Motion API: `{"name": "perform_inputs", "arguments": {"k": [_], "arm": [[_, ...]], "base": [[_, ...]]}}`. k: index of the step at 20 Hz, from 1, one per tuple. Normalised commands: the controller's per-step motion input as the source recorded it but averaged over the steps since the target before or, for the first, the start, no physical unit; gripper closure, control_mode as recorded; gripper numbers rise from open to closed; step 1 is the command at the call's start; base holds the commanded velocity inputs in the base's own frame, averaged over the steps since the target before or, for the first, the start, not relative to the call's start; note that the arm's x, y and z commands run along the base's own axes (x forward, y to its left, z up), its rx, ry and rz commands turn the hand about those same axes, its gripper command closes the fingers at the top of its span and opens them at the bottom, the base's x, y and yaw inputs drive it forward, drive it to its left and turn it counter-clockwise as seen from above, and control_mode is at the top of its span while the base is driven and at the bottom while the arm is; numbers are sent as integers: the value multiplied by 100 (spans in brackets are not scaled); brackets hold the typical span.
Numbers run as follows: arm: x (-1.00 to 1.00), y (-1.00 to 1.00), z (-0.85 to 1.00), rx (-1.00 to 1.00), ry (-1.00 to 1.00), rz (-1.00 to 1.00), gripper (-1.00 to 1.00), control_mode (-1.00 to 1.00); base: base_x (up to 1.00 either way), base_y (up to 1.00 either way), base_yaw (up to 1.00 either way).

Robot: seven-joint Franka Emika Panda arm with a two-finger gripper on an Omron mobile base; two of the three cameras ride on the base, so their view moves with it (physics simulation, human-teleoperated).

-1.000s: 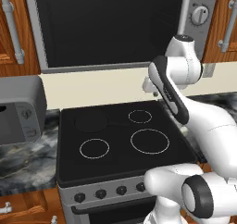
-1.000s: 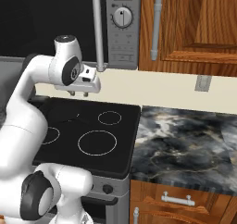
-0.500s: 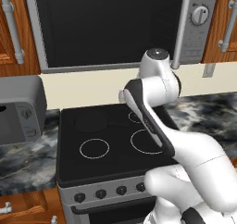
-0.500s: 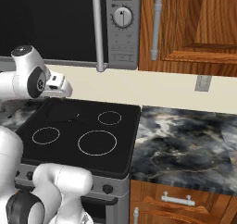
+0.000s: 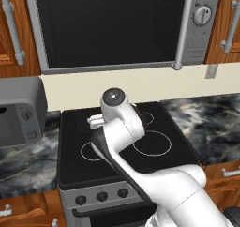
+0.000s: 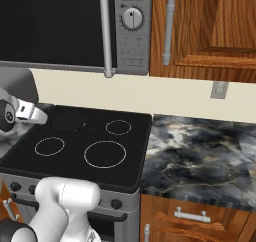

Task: Turn on the rear left burner of the stove.

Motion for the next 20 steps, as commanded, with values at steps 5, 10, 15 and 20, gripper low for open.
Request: {"name": "perform_inputs", "arguments": {"k": [5,10,15,20], "arm": [[0,36,-22,0,-1,-3,-100,-100],[-1,39,-36,-2,-12,0,-100,-100],[0,48,-60,0,-28,0,-100,-100],[-8,13,-58,1,-43,0,-100,-100]], "base": [[0,0,0],[0,0,0],[0,0,0],[0,0,0]]}}
